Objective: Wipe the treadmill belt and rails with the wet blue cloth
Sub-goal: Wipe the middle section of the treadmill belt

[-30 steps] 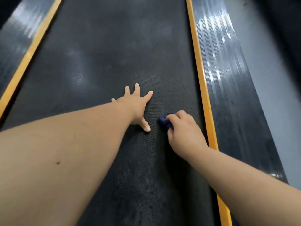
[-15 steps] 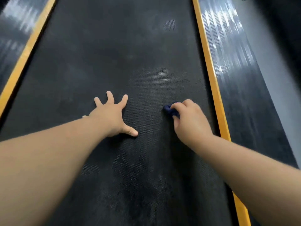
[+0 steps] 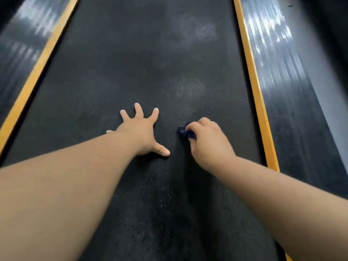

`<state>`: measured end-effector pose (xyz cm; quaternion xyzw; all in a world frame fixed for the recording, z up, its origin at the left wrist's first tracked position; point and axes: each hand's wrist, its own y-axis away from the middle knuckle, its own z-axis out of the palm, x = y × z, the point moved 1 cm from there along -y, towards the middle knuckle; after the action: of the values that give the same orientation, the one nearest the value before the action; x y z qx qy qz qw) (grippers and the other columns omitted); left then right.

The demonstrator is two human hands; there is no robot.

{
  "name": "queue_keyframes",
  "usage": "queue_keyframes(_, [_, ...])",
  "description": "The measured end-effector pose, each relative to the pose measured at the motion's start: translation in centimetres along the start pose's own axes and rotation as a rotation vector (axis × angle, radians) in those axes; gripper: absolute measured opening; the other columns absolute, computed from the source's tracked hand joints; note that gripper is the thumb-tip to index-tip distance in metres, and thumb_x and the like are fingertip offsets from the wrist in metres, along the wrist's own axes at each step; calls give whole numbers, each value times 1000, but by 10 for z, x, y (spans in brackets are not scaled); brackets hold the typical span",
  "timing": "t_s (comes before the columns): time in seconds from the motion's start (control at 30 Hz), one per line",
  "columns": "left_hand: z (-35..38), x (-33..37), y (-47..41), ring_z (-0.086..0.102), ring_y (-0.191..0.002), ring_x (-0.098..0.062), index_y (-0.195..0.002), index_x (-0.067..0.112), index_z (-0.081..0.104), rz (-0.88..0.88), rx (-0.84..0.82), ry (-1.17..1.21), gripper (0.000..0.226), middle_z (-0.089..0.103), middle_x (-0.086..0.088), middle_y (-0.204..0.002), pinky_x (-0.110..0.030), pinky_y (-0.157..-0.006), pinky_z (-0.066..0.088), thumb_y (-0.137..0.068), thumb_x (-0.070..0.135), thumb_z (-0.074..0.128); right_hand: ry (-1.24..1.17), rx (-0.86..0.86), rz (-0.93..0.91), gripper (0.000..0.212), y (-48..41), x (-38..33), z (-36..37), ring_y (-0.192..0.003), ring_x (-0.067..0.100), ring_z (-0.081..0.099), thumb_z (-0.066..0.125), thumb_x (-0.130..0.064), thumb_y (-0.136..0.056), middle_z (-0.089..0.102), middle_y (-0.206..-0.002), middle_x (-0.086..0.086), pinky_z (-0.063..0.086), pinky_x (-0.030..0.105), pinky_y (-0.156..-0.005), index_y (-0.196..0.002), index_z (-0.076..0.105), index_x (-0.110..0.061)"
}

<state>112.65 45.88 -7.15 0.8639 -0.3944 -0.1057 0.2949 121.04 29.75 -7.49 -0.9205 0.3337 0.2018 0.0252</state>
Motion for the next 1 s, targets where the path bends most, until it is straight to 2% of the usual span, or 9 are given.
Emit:
queue_keyframes(0.1, [1,0,2,-14,-140,-45,-144,47,-15,14,7,12,137,-25,1,-155,-74,-96,28,-43,78,73,-225,-58,-60,34,4,8,-20,-120,17,43,50,-32,-95,51,-126,-1,33,27,-98,-128,53,-27])
queue_keyframes(0.17, [-6,-6,5,-13,-141,-46,-145,47,-12,35,-26,53,136,-23,-3,-156,-67,-105,25,-45,74,76,-304,167,101,38,6,34,-31,-128,18,40,45,-22,-96,49,-135,2,27,28,-107,-134,50,-20])
queue_keyframes(0.3, [-31,-3,23,4,-147,-24,-145,53,9,234,113,323,102,-3,4,-160,-42,-117,15,-66,61,72,-26,214,362,46,26,72,2,-143,24,20,38,-14,-97,29,-153,10,11,34,-117,-143,37,-9])
queue_keyframes(0.43, [22,67,37,2,-147,-23,-144,47,24,695,313,23,65,5,3,-160,-56,-116,8,-85,66,43,14,317,320,48,30,72,17,-141,29,27,38,-15,-93,35,-150,15,18,39,-116,-139,44,-5])
queue_keyframes(0.53, [49,78,21,42,-132,-32,-118,29,63,836,510,1,50,50,-8,-139,-64,-103,31,-85,57,38,7,331,317,46,29,75,14,-141,26,27,40,-13,-93,36,-150,13,17,35,-116,-139,45,-7])
queue_keyframes(0.67, [28,51,-27,41,-127,-43,-111,23,66,566,699,56,48,50,-10,-137,-69,-100,30,-87,51,36,25,304,312,46,31,74,14,-143,23,23,42,-14,-95,31,-153,8,13,32,-117,-141,41,-10])
queue_keyframes(0.73, [5,46,-47,32,-132,-42,-114,20,63,302,693,233,34,40,-12,-143,-55,-111,22,-93,41,45,22,290,322,47,31,75,12,-144,21,20,41,-15,-96,29,-154,6,12,31,-118,-143,39,-12])
queue_keyframes(0.8, [3,51,-48,37,-127,-36,-108,19,64,240,712,318,28,45,-12,-136,-48,-111,25,-88,37,58,25,299,319,47,31,74,12,-143,21,21,42,-15,-95,30,-153,6,12,32,-118,-142,40,-12])
queue_keyframes(1.0, [68,72,38,55,-116,-34,-98,21,66,878,584,211,26,61,-11,-120,-47,-105,37,-84,37,51,43,391,329,49,28,74,19,-136,30,36,40,-17,-86,42,-146,13,26,40,-114,-133,51,-6])
